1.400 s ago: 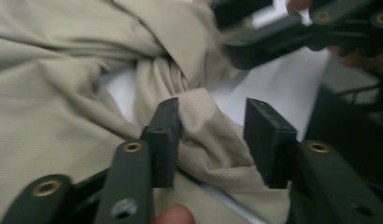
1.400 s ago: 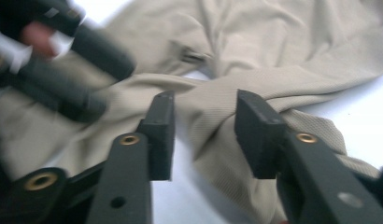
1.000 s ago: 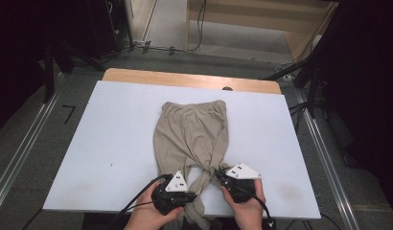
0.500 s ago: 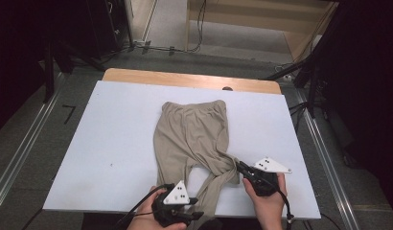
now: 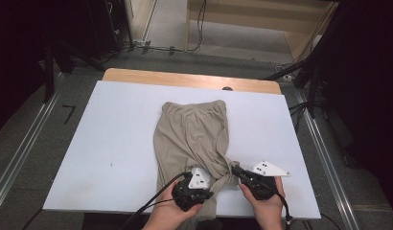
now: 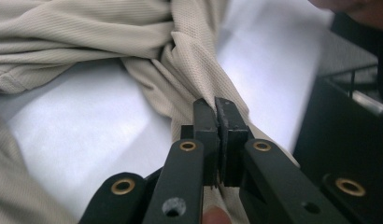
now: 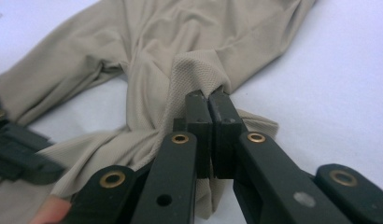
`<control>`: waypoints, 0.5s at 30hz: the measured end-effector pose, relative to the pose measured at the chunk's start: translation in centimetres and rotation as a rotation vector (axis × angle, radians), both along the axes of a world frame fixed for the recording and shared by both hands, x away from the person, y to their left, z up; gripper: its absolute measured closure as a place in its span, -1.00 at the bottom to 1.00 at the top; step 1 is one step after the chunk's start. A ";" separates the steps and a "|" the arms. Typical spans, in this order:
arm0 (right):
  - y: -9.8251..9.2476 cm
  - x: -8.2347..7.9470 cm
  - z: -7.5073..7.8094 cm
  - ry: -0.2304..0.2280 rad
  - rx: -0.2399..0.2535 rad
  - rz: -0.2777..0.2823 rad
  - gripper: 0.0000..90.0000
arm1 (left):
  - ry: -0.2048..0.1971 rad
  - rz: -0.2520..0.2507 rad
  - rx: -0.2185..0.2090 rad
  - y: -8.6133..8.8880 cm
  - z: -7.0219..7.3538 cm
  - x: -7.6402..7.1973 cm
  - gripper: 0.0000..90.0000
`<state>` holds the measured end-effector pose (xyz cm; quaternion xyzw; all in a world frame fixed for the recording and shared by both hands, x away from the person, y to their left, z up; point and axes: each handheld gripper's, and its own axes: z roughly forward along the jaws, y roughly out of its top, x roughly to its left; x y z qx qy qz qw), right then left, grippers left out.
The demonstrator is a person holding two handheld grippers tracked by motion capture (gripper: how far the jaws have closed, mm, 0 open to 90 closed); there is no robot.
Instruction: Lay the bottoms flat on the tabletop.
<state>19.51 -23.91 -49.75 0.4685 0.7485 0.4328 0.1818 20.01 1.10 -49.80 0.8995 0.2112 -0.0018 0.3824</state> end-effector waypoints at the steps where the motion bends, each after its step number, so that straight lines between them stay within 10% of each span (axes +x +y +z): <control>1: -0.1 0.0 0.1 0.002 0.008 -0.001 0.92 | 0.002 -0.012 -0.008 0.4 0.3 -0.3 0.97; 9: -1.8 -0.7 0.4 0.049 0.068 -0.019 0.93 | 0.060 -0.118 -0.061 4.0 1.9 -3.2 0.96; 15: -4.1 -1.5 -0.8 0.085 -0.001 -0.087 0.92 | 0.072 -0.103 -0.115 6.7 1.8 -3.0 0.66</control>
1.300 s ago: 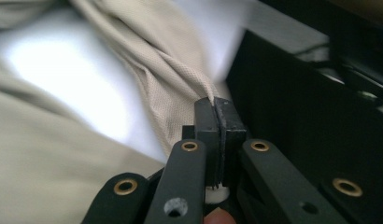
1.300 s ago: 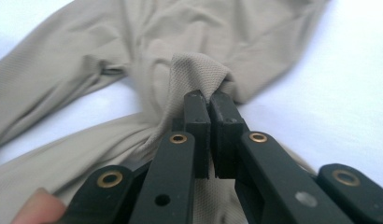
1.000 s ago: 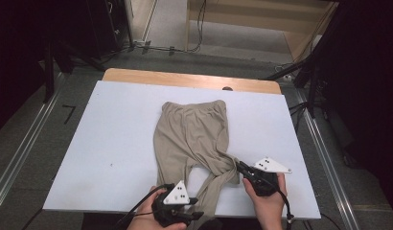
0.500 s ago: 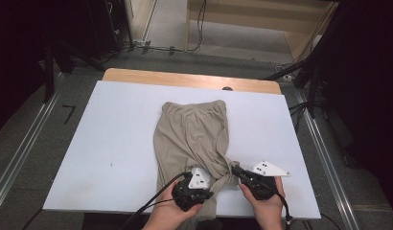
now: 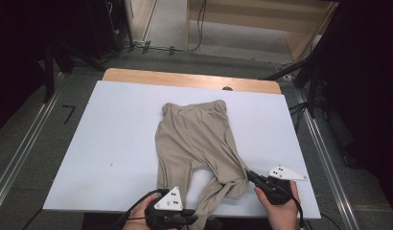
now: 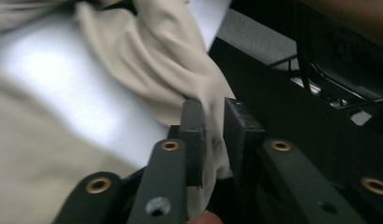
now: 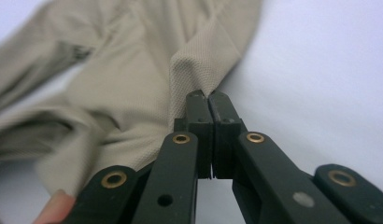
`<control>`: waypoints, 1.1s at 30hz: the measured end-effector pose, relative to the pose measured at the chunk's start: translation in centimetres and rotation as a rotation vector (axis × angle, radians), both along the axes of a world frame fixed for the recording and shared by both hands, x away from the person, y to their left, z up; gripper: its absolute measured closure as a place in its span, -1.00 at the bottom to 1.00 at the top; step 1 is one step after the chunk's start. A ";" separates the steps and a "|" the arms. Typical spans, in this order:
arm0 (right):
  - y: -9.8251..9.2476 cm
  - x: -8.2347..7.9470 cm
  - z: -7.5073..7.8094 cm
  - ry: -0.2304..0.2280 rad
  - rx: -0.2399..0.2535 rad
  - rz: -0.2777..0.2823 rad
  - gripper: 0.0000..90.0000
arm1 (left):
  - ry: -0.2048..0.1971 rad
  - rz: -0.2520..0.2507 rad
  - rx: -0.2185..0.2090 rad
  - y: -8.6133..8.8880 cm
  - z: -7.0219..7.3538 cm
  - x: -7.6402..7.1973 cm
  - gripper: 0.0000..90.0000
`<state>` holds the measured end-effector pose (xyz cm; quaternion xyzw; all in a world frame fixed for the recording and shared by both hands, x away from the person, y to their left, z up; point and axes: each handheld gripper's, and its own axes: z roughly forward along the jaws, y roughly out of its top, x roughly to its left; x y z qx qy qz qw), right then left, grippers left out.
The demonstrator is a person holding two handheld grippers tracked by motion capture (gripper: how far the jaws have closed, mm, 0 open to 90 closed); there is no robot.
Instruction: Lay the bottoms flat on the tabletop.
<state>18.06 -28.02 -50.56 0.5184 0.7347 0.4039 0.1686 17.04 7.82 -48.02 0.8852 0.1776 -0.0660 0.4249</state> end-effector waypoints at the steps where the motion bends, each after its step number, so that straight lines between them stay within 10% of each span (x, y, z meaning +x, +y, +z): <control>1: -0.3 0.0 -0.2 -0.001 -0.015 -0.009 0.92 | 0.002 0.040 -0.007 0.4 0.0 0.5 0.59; 4: -0.9 0.2 -0.4 0.003 -0.015 -0.047 0.64 | 0.015 0.105 -0.049 0.7 -0.1 1.7 0.37; 12: 0.9 0.8 -0.2 0.003 -0.016 -0.008 0.13 | -0.051 0.183 0.045 -5.3 -1.6 3.8 0.04; 15: 1.3 1.2 -0.8 0.023 -0.043 -0.031 0.02 | -0.053 0.179 0.080 -7.7 -2.3 4.2 0.10; 18: 1.6 1.5 -1.3 0.045 -0.059 0.003 0.16 | -0.042 0.134 0.119 -8.8 -3.0 4.0 0.61; 20: 1.7 1.5 -1.7 0.047 -0.057 0.017 0.45 | -0.056 0.090 0.135 -8.6 -2.9 3.3 0.99; 29: 0.2 1.0 -1.4 0.058 -0.031 -0.006 0.84 | -0.023 -0.080 0.123 -2.6 -1.6 0.2 0.98; 33: 0.2 0.9 -1.4 0.065 -0.051 -0.034 0.46 | -0.025 0.053 0.018 1.6 -1.0 1.3 0.25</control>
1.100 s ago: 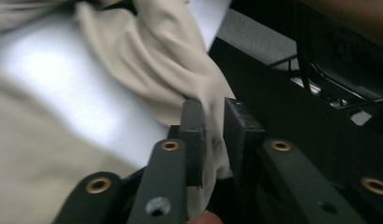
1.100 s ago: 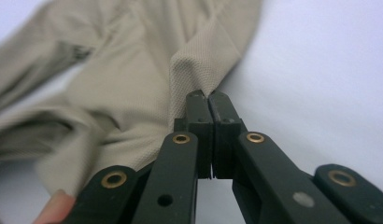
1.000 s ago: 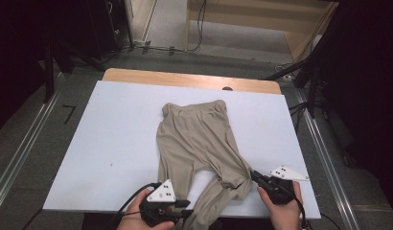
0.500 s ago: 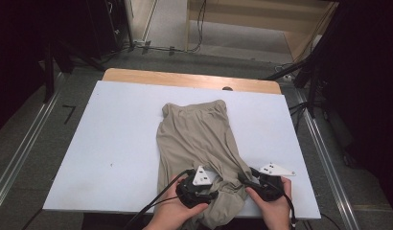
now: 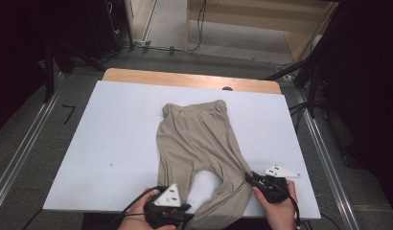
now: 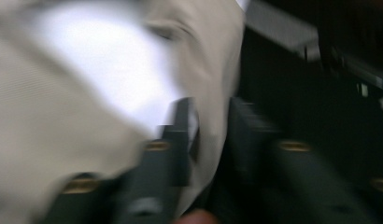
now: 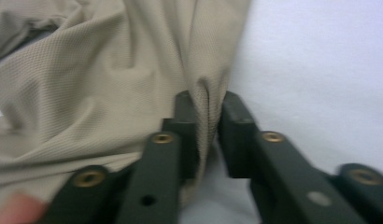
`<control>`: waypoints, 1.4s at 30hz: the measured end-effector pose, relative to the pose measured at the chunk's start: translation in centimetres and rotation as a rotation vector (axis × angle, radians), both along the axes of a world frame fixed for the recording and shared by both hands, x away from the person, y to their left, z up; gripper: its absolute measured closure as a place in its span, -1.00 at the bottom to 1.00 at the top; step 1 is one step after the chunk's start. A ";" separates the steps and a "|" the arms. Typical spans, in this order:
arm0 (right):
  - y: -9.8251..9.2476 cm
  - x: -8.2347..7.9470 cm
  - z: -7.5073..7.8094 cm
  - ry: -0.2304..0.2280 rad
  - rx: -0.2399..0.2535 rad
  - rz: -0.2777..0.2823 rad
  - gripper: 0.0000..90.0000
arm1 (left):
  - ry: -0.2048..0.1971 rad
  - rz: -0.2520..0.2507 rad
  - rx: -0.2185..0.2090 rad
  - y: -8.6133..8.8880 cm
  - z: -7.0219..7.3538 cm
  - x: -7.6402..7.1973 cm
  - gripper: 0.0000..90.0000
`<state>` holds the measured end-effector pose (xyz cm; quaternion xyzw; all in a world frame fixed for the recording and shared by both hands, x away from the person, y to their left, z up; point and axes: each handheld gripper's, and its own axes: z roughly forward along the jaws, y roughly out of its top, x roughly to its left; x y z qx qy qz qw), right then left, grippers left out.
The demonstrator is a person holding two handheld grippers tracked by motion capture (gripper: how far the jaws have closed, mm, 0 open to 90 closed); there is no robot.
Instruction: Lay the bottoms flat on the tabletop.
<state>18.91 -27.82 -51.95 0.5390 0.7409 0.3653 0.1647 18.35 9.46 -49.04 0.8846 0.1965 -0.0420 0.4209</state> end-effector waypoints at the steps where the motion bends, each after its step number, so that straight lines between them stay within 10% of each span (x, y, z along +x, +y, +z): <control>1: 0.0 0.0 0.1 -0.010 0.007 -0.009 0.34 | 0.002 0.052 -0.042 1.1 0.1 0.5 0.11; 4: 0.3 -0.1 0.7 -0.050 0.014 0.005 0.14 | -0.086 0.233 -0.001 3.6 0.1 2.2 -0.06; 8: 0.8 0.4 0.4 -0.028 0.007 0.000 0.19 | -0.065 0.369 0.032 4.9 -1.0 3.5 -0.10; 12: 1.3 0.9 -0.3 0.012 -0.003 0.028 0.64 | -0.088 0.388 0.105 3.8 -1.8 3.1 0.12; 15: 1.4 0.9 -0.4 0.019 -0.010 0.039 0.87 | -0.076 0.359 0.123 3.7 -1.4 3.0 1.00; 22: -0.5 -1.6 0.9 -0.007 0.033 0.032 0.91 | -0.035 0.363 0.092 7.7 0.1 2.5 1.00; 28: -0.9 -3.9 0.4 0.060 0.002 0.123 0.77 | 0.001 0.331 0.082 10.7 0.1 1.7 1.00; 31: -0.8 -3.1 0.7 0.035 0.014 0.122 0.22 | -0.011 0.402 0.032 10.5 0.1 2.8 0.43; 34: -0.4 -1.2 1.2 -0.011 0.018 0.087 0.08 | -0.031 0.432 0.045 9.3 0.0 4.8 0.06; 42: 1.9 2.4 -0.2 0.008 -0.064 0.057 0.31 | -0.065 0.452 0.102 6.4 -1.6 6.6 0.35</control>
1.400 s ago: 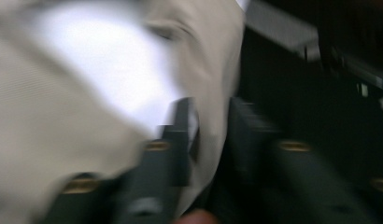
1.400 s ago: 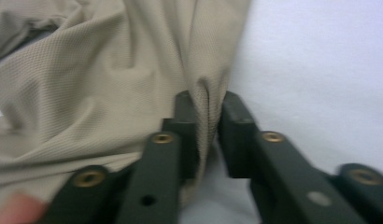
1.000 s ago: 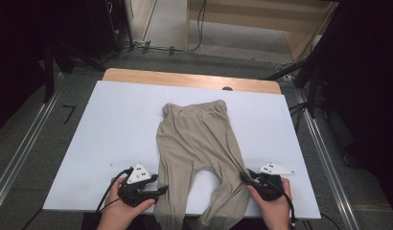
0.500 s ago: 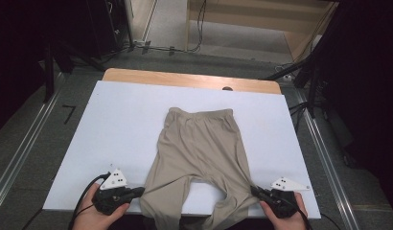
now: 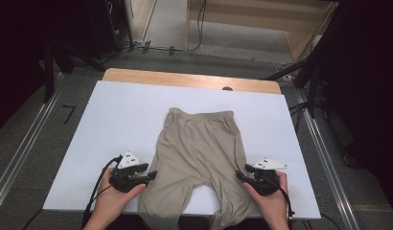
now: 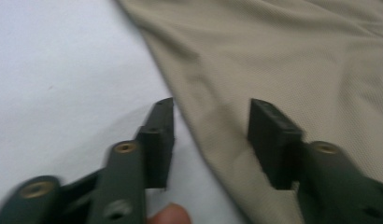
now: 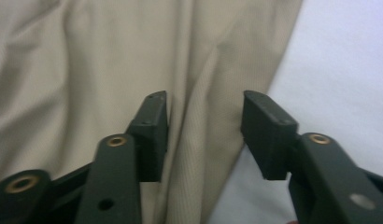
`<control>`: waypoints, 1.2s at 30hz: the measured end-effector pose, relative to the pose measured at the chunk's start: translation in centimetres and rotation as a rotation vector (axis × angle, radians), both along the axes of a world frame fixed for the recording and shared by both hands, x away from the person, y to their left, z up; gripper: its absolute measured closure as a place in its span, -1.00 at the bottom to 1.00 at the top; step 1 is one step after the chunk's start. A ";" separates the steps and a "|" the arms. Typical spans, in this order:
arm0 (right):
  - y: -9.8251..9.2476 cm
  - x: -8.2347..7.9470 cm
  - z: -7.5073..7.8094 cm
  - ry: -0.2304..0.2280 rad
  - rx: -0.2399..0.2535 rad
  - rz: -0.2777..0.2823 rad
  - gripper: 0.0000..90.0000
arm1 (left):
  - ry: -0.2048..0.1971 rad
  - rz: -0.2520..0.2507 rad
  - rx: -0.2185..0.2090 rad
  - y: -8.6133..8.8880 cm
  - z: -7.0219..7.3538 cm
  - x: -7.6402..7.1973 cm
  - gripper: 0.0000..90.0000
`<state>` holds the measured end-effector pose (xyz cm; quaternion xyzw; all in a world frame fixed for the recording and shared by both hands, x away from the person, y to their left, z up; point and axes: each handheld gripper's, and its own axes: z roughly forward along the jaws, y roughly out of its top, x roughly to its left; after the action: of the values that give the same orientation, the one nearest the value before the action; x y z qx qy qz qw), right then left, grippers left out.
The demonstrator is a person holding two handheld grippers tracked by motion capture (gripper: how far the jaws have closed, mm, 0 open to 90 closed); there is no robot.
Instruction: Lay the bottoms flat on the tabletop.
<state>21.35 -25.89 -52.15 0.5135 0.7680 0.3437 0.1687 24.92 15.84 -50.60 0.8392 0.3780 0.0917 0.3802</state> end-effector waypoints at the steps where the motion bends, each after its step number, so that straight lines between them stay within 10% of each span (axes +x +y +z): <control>1: 0.1 -0.1 0.0 -0.003 -0.007 0.001 0.50 | 0.007 -0.020 0.001 0.0 0.0 -0.1 0.60; 3: 0.0 -0.2 0.1 0.002 0.000 0.015 0.82 | 0.020 -0.062 -0.004 0.1 -0.1 -0.5 1.00; 13: -3.3 -3.8 0.1 0.045 0.081 -0.016 0.94 | 0.095 -0.161 0.021 4.4 0.6 -2.9 1.00; 17: -3.2 -3.6 0.5 0.017 0.079 0.069 0.31 | 0.086 -0.136 -0.021 4.2 0.7 -1.9 0.48; 22: -2.8 0.5 2.1 -0.037 0.072 0.035 0.11 | 0.062 -0.060 -0.064 2.0 1.6 2.8 0.03; 28: -1.9 7.5 3.0 -0.041 0.073 0.030 0.14 | 0.026 0.011 -0.057 -1.1 2.2 9.7 -0.02; 36: 0.1 14.4 2.1 0.015 0.063 -0.003 0.14 | 0.094 0.081 -0.069 -4.4 0.8 16.0 0.02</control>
<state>35.79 -25.84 -50.07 0.5223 0.7572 0.3636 0.1469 40.92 11.47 -49.82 0.8129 0.4321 0.0543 0.3866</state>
